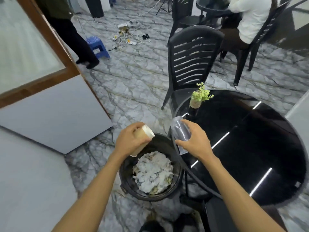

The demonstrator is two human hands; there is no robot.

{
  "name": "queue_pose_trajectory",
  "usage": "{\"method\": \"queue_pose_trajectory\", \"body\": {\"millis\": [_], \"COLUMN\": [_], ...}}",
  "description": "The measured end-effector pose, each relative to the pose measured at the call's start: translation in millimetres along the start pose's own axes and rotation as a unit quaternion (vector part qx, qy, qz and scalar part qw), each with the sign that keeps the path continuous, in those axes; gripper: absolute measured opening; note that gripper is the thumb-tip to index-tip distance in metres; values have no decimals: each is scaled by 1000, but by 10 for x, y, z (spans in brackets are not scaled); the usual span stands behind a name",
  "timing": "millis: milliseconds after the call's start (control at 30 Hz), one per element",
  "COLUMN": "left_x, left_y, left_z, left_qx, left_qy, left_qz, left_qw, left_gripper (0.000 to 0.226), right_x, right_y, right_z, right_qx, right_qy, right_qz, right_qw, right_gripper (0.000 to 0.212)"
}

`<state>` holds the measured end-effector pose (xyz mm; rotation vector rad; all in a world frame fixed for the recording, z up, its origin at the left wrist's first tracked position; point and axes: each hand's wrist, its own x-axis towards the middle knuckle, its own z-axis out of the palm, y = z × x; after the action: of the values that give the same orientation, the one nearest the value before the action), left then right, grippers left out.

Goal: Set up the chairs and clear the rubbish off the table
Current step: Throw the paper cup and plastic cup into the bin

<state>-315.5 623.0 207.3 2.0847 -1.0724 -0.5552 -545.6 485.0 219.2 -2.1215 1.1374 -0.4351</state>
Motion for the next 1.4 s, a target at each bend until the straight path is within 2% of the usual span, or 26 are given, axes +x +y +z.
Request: {"method": "queue_pose_trajectory", "body": {"millis": [200, 333, 533, 767, 900, 967, 1233, 1400], "left_x": [-235, -277, -167, 40, 70, 37, -22, 128], "left_y": [-599, -798, -1038, -1657, -1951, -2041, -1956, -1504], "left_z": [-246, -223, 59, 698, 952, 1020, 916, 614], "left_qx": [-78, -93, -103, -114, -98, -95, -89, -128], "left_qy": [56, 67, 51, 29, -39, -52, -19, -17], "left_qz": [-105, -158, -189, -234, -275, -285, -246, -185], "left_qw": [990, 981, 975, 965, 956, 952, 965, 974], "left_gripper": [49, 57, 61, 64, 83, 86, 67, 48], "right_x": [-185, -206, -103, 14, 18, -5, -53, 17], "right_y": [-349, -383, -194, 468, 795, 901, 779, 292], "right_z": [639, 929, 1300, 2025, 2288, 2349, 2168, 1750], "right_qx": [6, 4, 11, 22, -13, -27, 24, 49], "right_qy": [-40, -64, -72, -86, -150, -153, -127, -102], "right_qz": [-15, -15, 14, 73, 111, 131, 115, 30], "right_qw": [999, 998, 997, 993, 982, 979, 985, 993], "right_gripper": [82, 82, 82, 84, 101, 103, 73, 50]}}
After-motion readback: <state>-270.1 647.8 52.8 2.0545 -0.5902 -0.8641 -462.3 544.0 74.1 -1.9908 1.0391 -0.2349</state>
